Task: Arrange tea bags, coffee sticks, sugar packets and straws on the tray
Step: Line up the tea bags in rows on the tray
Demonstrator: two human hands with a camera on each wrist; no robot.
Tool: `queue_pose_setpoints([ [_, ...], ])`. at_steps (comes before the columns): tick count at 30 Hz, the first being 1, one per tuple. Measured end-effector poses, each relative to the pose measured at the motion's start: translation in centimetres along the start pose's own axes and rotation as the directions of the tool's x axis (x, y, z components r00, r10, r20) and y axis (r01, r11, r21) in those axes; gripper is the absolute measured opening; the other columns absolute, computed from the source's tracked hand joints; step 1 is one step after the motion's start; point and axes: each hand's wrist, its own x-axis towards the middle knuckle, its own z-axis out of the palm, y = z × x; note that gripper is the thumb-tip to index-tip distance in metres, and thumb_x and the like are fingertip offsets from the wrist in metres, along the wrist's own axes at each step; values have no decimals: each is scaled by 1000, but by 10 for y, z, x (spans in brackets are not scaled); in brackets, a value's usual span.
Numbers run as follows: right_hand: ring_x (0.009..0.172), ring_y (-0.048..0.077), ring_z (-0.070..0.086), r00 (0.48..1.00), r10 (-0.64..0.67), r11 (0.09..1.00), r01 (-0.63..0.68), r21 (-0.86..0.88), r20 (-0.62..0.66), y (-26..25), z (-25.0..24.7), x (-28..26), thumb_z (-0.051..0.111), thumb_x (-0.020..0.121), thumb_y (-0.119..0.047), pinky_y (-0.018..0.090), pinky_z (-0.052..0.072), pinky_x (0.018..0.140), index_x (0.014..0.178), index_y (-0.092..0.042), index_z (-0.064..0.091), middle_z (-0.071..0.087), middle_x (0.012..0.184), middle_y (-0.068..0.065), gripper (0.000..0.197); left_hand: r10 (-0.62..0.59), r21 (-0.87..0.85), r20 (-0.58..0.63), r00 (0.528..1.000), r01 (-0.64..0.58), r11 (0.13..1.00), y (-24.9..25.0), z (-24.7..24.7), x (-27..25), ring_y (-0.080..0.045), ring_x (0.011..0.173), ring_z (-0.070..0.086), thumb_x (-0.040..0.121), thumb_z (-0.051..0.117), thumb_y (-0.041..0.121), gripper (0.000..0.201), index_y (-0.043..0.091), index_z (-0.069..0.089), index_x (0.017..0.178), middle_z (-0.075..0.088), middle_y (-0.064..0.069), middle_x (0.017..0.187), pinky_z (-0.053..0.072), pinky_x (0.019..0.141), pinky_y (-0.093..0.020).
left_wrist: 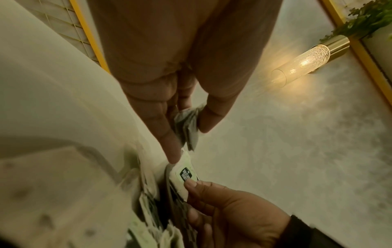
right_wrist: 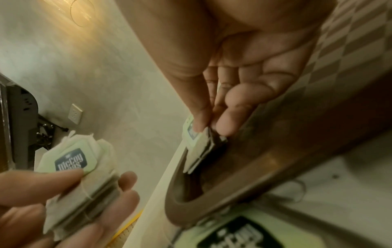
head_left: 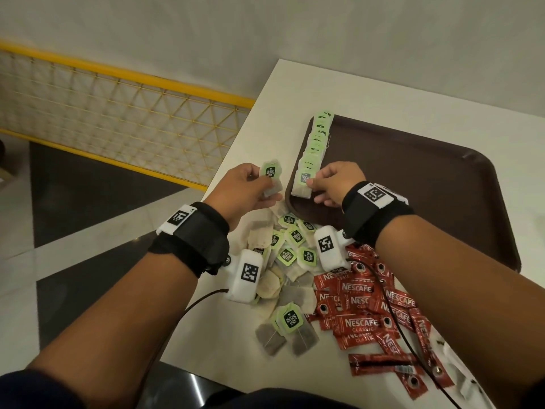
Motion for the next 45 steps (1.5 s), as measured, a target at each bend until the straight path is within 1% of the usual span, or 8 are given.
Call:
queue_pose_setpoints([
  [4,51,12,56,1000,16,998,-15,-61,14,-2,-1,1,71,88,-18,17,40,36,79,-15,54,68,85,8,19,18,127,-27,999,-14,992,-3,-2,2,-21,89,69,92,63,10,27,-1,56,116,72,-16,105,59,71,-26],
  [11,52,15,58,999,46,997,-47,-69,-13,-2,2,-1,74,84,-27,24,48,46,86,-13,56,65,77,10,24,16,127,18,1000,-18,992,-4,2,4,-15,79,72,91,67,15,23,6,55,109,72,-17,107,56,61,-21],
  [20,66,17,60,963,-253,967,254,2,95,-2,-2,-21,72,85,-29,29,50,58,80,-15,68,70,82,15,16,115,255,106,988,-139,957,1,18,9,-18,78,71,85,76,19,25,4,62,99,74,-17,91,56,61,-21],
  [28,46,8,58,997,-68,989,62,135,42,10,-8,-14,73,85,-13,17,46,42,101,1,64,65,68,8,23,119,220,33,992,-124,968,-1,9,12,-23,76,70,97,60,22,19,11,60,82,66,-10,85,53,60,-25],
  [31,47,11,59,996,3,988,-17,153,86,11,-6,-13,72,85,-8,17,52,45,106,7,62,64,68,12,28,120,270,18,993,-121,955,-3,1,12,-18,84,66,97,59,27,22,17,62,78,70,-8,87,50,64,-24],
  [35,53,16,61,990,67,984,-85,156,121,7,1,-12,73,83,-4,23,57,53,109,7,61,67,80,20,30,150,340,-17,989,-135,931,1,-2,10,-5,65,50,97,59,28,25,17,64,76,65,14,64,40,62,-22],
  [40,50,17,56,979,166,978,-179,105,118,2,3,-14,73,84,-7,24,54,46,77,-7,54,61,70,13,20,126,366,66,990,-141,920,0,-3,5,-12,74,48,96,61,32,23,14,66,82,64,-5,86,41,61,-21],
  [45,46,15,49,985,136,981,-148,128,103,3,-2,-17,73,85,-16,20,46,37,73,-10,50,53,62,7,27,104,312,103,989,-132,941,0,2,3,-8,68,59,90,70,28,23,17,62,71,64,-3,77,49,59,-17],
])
